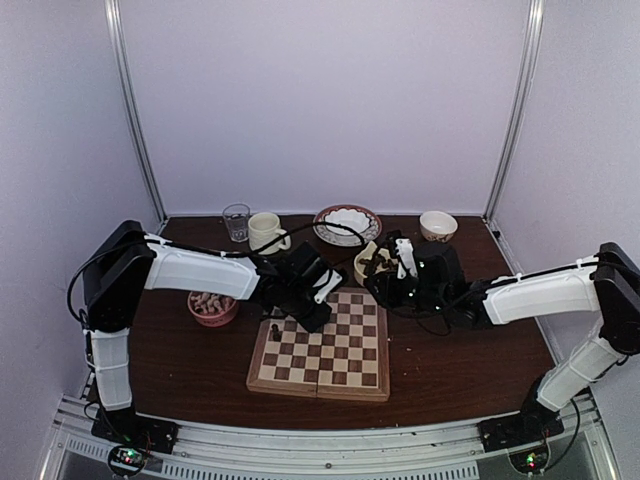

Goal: Set up the chess pieces on the board
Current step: Pick up the pawn from the chessboard.

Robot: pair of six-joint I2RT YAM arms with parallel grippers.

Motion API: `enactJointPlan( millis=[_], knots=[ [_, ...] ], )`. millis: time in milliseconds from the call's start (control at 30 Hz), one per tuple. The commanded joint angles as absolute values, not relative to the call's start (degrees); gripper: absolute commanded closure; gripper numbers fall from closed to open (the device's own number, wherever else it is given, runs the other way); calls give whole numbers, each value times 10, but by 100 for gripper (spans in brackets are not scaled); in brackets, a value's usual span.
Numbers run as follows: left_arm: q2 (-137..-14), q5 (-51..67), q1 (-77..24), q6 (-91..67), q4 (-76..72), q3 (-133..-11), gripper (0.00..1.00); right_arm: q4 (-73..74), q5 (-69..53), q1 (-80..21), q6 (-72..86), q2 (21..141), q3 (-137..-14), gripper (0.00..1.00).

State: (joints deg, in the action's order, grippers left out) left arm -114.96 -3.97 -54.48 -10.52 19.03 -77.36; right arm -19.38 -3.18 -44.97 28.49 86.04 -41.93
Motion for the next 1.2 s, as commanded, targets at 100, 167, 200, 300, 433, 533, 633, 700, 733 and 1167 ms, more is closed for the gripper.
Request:
enactJointPlan(
  millis=[100,167,200,300,433,533,633,700,733,1167],
  knots=[
    [-1136,-46,-550,-101,222,-772,70,-205,-33,-447,277,854,-415,71],
    [-1135,-48,-552,-101,224,-773,70,-205,-33,-447,277,855,-416,71],
    [-1135,-48,-552,-101,226,-773,70,-205,-34,-447,277,855,-416,71],
    [-1136,-50,-552,-102,229,-775,71,-206,-35,-447,277,855,-417,71],
    [-1136,-53,-553,-102,233,-776,70,-205,-38,-447,276,856,-417,71],
    [-1135,-53,-553,-102,233,-777,77,-205,-37,-447,276,856,-417,71],
    [-1134,-53,-552,-102,234,-777,86,-205,-38,-447,276,854,-417,71],
    [-1128,-55,-553,-104,234,-775,87,-208,-41,-447,274,852,-416,71],
    [-1124,-56,-553,-106,233,-772,87,-211,-45,-447,273,852,-415,71],
    [-994,-59,-552,-104,110,-645,88,-268,-150,-438,263,795,-390,68]
  ],
)
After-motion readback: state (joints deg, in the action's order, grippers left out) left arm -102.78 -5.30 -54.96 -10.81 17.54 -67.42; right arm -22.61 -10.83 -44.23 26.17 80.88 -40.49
